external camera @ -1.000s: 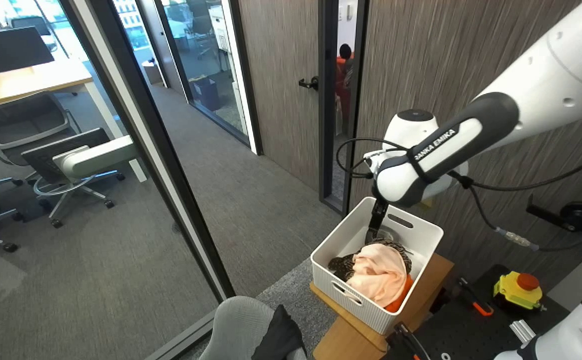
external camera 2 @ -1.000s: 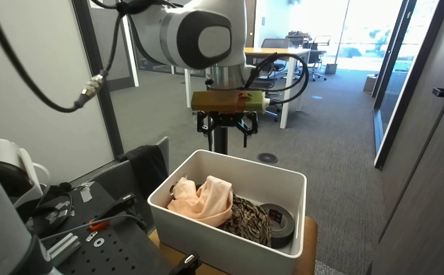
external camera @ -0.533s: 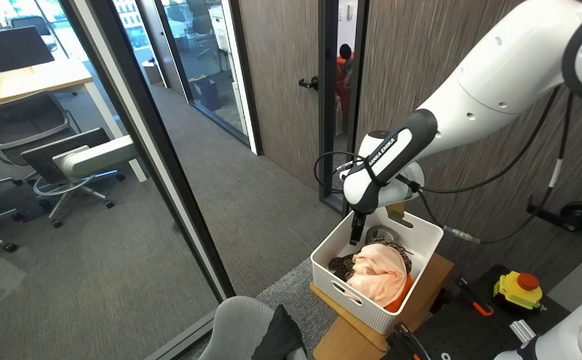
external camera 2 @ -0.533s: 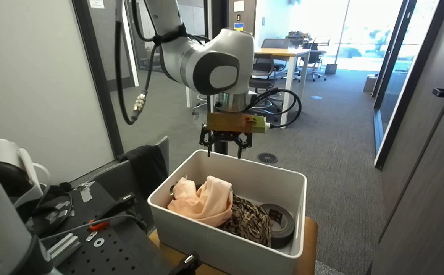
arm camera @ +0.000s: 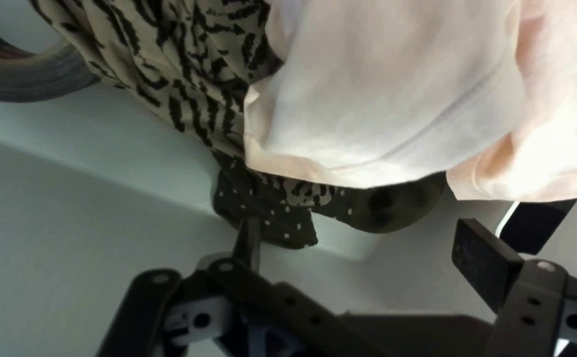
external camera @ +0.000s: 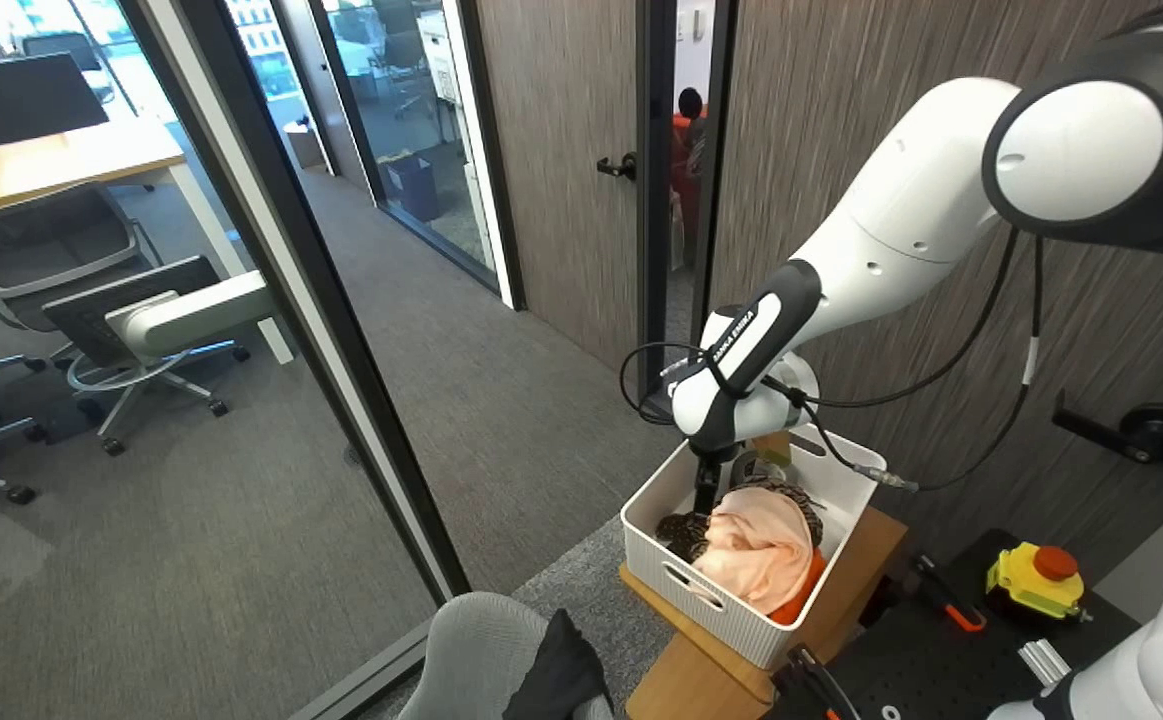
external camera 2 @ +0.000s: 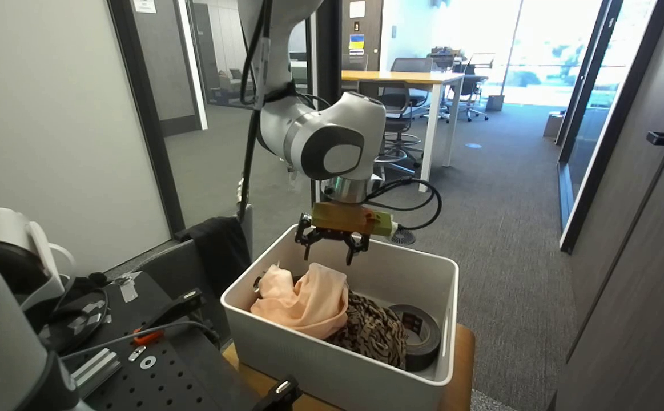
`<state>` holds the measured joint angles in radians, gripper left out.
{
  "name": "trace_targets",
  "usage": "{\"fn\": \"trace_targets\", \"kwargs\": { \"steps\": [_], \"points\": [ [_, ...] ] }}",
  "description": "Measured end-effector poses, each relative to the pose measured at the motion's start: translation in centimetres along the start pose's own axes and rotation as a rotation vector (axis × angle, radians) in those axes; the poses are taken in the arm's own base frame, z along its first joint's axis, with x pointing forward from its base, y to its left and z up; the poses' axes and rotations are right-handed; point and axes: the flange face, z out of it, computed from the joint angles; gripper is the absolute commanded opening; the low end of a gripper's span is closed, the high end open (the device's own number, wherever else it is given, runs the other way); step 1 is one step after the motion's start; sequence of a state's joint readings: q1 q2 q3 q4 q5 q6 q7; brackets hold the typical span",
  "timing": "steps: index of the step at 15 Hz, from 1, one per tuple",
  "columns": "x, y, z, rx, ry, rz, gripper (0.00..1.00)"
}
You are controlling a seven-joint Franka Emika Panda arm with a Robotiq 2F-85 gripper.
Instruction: Hang the tie on the chair backrest
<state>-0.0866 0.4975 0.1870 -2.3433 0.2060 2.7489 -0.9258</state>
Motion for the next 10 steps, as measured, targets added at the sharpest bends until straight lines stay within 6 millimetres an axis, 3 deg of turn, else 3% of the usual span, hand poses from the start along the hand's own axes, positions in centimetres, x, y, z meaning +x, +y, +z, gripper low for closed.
{"fn": "trace_targets", "kwargs": {
  "steps": [10],
  "points": [
    [1.6,2.1,4.7,0.013,-0.055,0.031,1.00]
  ]
}}
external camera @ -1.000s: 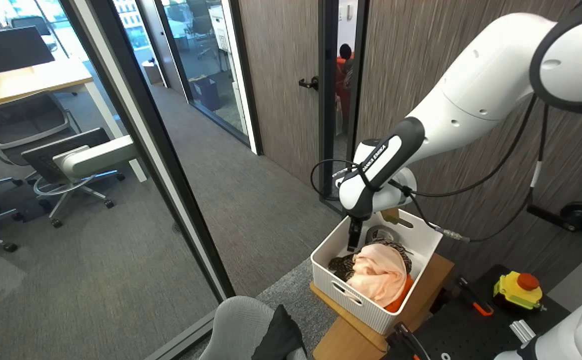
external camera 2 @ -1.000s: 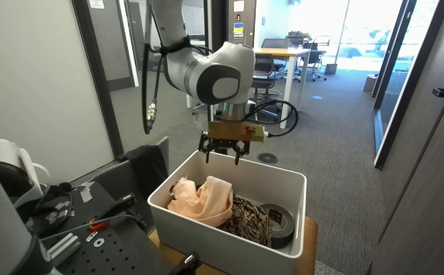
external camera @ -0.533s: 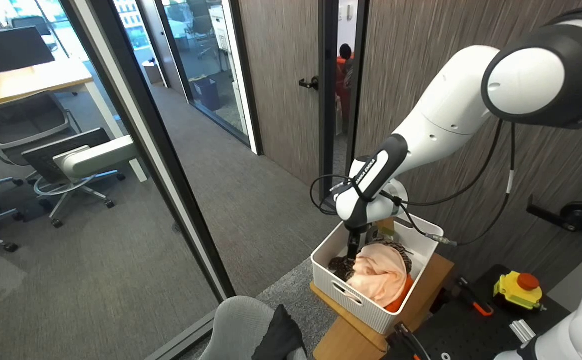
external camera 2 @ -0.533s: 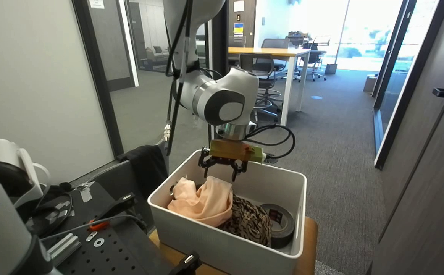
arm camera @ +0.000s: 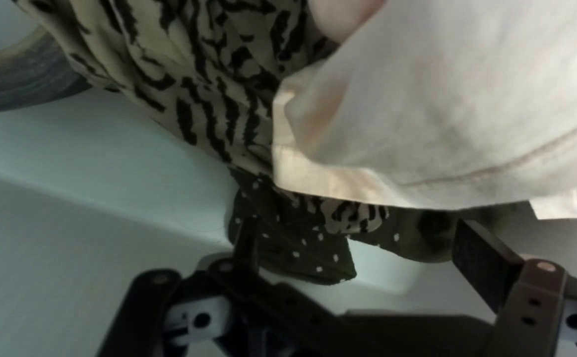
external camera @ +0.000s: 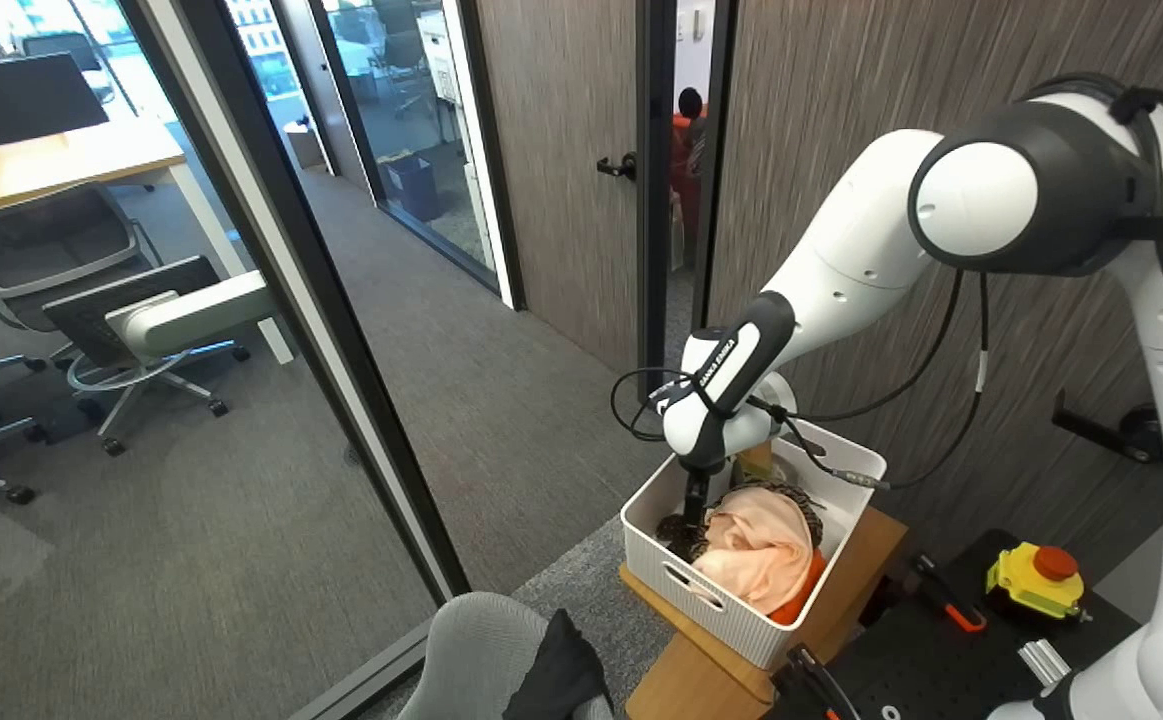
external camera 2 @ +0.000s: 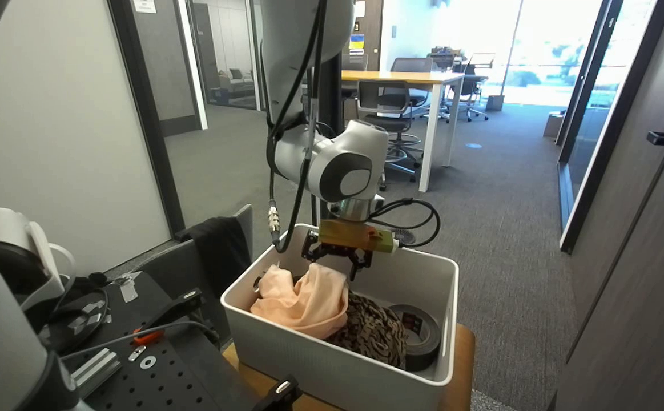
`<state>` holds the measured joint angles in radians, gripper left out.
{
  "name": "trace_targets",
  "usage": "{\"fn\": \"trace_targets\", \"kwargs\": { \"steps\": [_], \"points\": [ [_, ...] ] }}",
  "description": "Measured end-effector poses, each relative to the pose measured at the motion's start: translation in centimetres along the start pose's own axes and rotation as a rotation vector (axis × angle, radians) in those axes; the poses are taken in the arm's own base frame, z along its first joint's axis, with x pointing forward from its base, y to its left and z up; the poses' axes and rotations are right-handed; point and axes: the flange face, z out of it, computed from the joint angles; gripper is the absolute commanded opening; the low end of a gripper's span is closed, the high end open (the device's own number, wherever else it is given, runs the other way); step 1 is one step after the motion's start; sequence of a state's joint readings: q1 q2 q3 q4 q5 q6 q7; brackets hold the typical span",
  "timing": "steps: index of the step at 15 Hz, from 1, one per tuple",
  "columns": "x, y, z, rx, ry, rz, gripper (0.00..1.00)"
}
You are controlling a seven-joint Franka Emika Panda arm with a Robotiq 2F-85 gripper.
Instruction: Hang the tie on the chair backrest
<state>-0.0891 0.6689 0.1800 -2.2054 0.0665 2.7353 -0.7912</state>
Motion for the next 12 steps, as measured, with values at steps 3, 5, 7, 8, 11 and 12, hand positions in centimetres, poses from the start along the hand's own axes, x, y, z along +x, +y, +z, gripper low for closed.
{"fn": "trace_targets", "kwargs": {
  "steps": [3,5,7,8,11,12],
  "points": [
    [0.6,0.2,1.4,0.019,-0.018,0.013,1.00],
    [0.9,0.2,2.3,0.039,-0.032,0.019,1.00],
    [1.3,0.2,3.1,0.056,-0.042,0.022,1.00],
    [1.5,0.2,3.4,0.063,-0.046,0.024,1.00],
    [2.0,0.1,4.3,0.086,-0.058,0.026,1.00],
    [2.1,0.2,4.5,0.092,-0.061,0.026,1.00]
  ]
}}
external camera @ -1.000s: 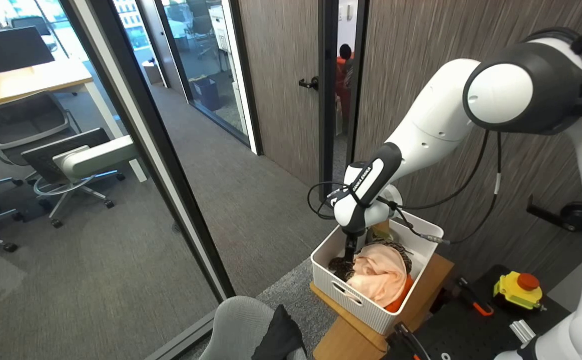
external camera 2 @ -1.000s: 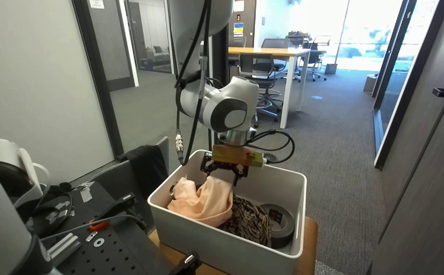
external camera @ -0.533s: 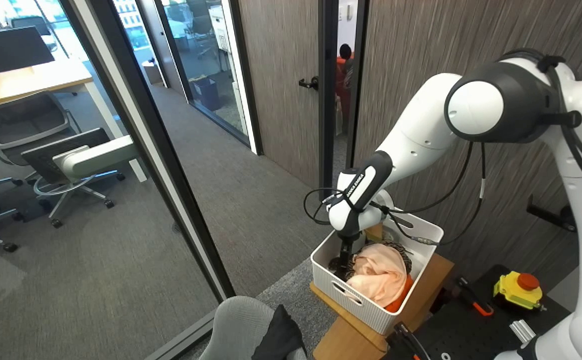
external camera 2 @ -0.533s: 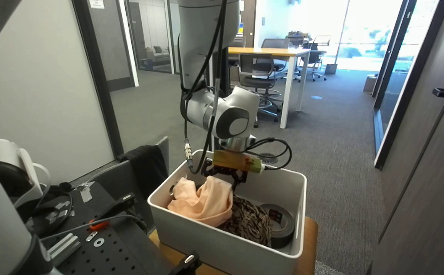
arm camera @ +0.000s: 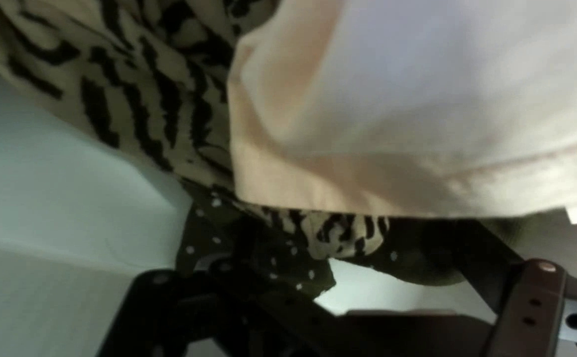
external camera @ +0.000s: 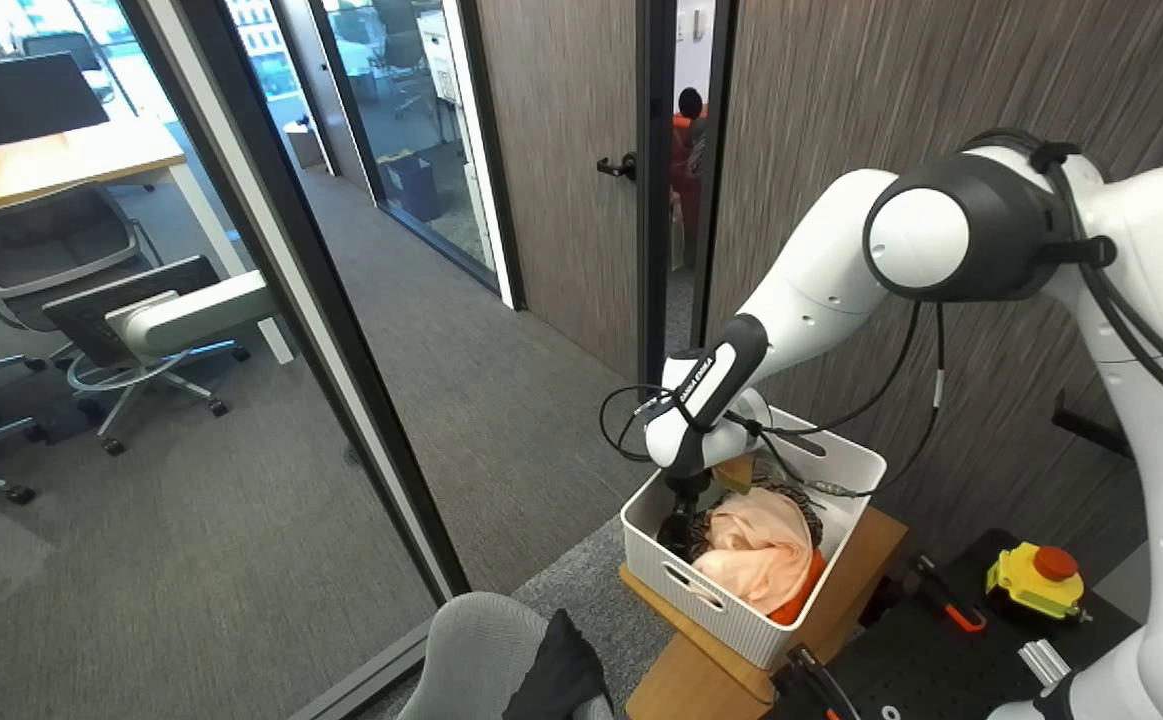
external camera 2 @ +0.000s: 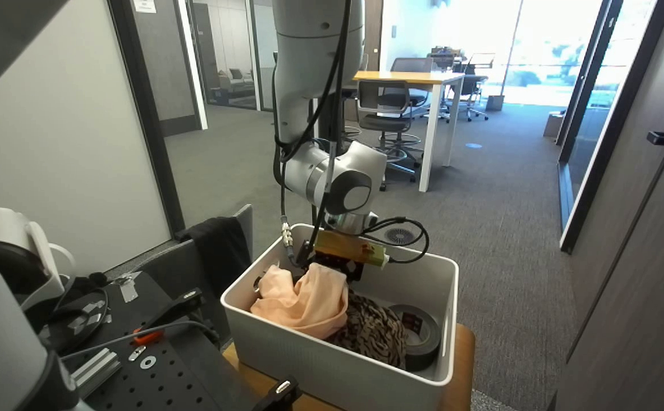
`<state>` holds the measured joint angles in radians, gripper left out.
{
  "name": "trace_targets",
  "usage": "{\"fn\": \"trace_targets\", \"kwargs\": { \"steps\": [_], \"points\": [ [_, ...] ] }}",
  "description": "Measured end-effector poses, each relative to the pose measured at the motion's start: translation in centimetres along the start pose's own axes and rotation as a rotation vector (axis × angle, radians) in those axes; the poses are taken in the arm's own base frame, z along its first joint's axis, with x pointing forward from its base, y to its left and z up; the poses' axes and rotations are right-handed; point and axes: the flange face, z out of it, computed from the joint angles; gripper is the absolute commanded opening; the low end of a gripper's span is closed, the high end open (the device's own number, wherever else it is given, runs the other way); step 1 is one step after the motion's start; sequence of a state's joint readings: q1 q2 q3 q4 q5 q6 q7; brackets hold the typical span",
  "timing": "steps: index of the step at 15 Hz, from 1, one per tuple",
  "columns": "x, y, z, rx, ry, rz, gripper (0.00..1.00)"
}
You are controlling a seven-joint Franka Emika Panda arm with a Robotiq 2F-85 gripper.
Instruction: Hang the tie on the chair backrest
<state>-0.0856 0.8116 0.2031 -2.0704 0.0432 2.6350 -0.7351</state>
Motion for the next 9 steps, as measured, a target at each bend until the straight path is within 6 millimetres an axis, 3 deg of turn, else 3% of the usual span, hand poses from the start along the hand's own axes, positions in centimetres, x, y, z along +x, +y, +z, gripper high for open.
{"fn": "trace_targets", "kwargs": {
  "steps": [9],
  "points": [
    [0.48,0.48,0.74,0.027,-0.021,0.021,1.00]
  ]
}}
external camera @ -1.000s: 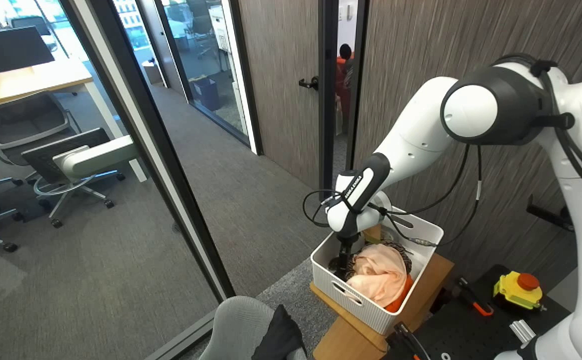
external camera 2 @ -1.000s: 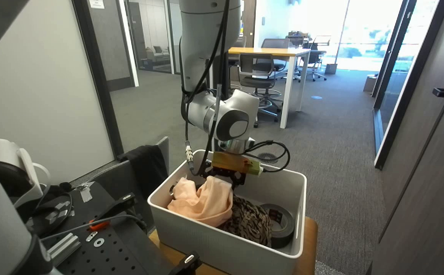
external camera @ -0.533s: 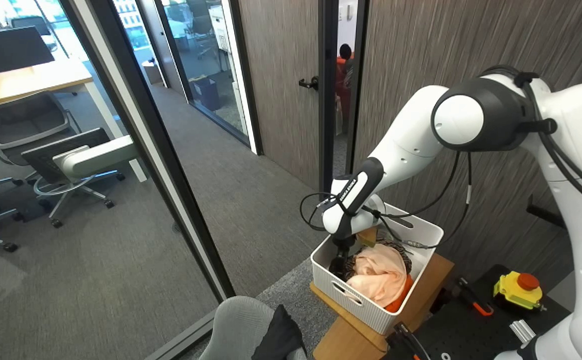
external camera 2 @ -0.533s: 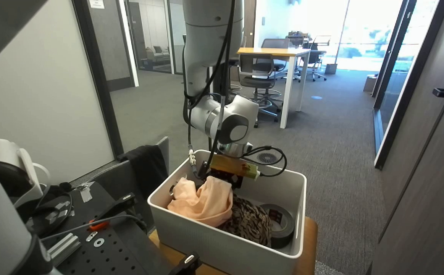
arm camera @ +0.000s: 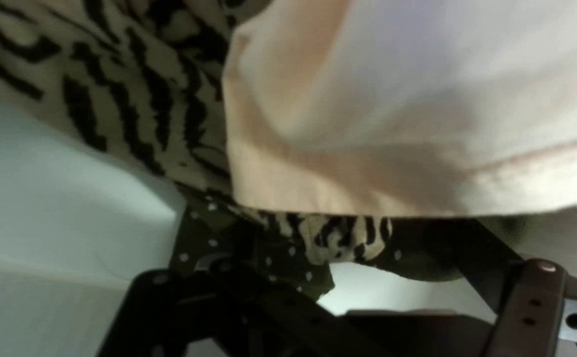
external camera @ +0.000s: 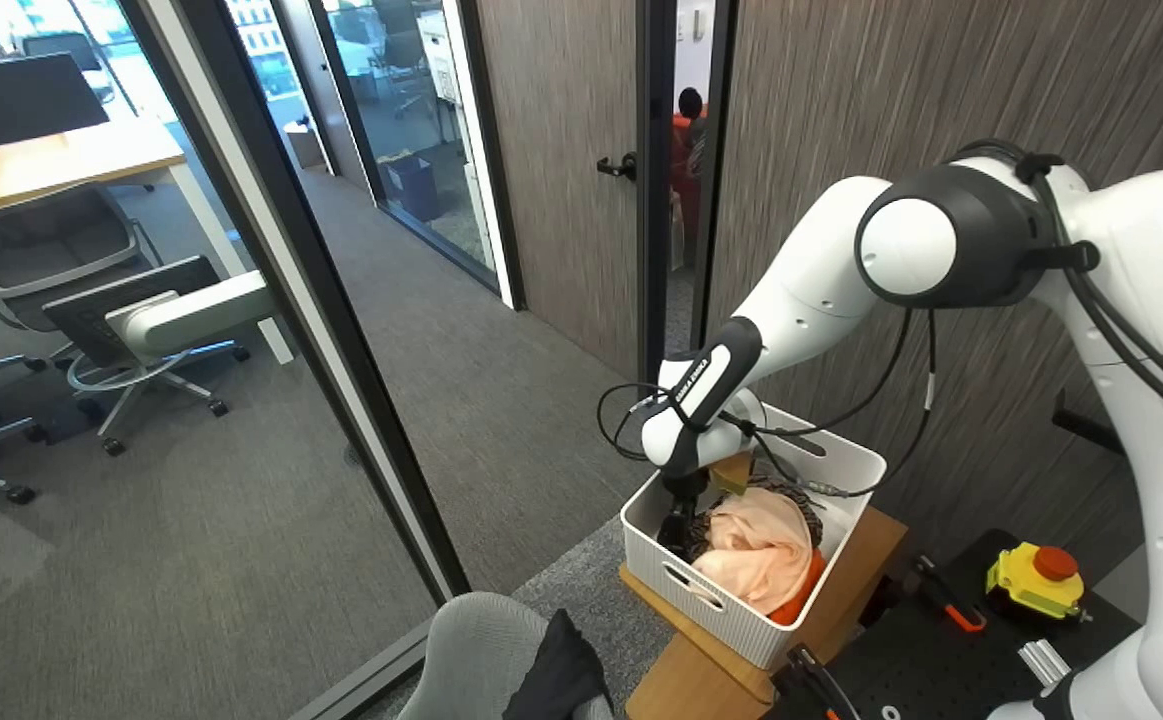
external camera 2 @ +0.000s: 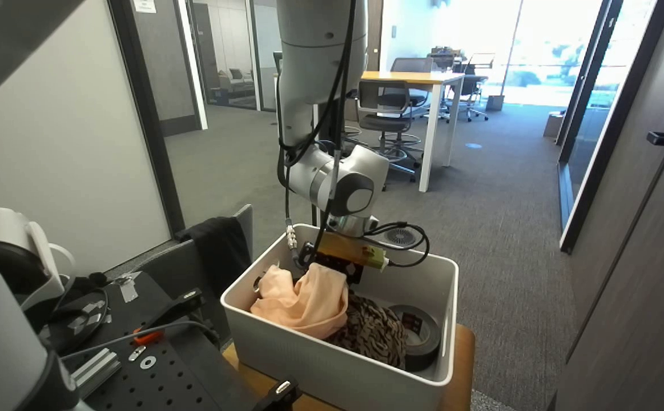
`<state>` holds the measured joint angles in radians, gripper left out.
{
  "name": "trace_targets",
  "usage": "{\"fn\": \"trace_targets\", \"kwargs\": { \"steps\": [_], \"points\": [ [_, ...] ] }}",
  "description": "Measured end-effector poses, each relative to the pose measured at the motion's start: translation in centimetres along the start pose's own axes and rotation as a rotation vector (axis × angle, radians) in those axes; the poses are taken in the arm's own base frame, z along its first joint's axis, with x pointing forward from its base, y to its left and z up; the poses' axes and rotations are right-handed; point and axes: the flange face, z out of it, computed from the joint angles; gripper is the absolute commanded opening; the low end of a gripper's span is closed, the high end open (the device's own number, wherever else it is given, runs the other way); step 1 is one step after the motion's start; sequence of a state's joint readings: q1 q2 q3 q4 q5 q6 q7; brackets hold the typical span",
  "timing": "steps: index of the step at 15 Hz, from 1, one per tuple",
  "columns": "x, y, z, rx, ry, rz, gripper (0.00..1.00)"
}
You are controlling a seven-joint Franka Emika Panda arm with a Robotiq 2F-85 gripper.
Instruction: Hang the tie on the chair backrest
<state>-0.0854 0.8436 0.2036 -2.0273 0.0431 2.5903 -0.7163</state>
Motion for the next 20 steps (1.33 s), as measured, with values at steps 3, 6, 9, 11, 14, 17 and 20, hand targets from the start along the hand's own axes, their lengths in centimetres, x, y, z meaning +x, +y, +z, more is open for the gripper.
{"fn": "trace_targets", "kwargs": {
  "steps": [3,6,9,11,14,17,20],
  "points": [
    [0.09,0.10,0.08,0.006,-0.006,0.005,0.74],
    [0.17,0.19,0.16,0.006,-0.005,0.006,0.50],
    [0.20,0.26,0.29,0.007,-0.005,0.007,0.28],
    [0.21,0.30,0.38,0.008,-0.005,0.007,0.13],
    [0.24,0.34,0.38,0.008,-0.005,0.008,0.03],
    [0.21,0.35,0.41,0.010,-0.006,0.008,0.06],
    [0.15,0.33,0.41,0.018,-0.009,0.006,0.07]
  ]
}}
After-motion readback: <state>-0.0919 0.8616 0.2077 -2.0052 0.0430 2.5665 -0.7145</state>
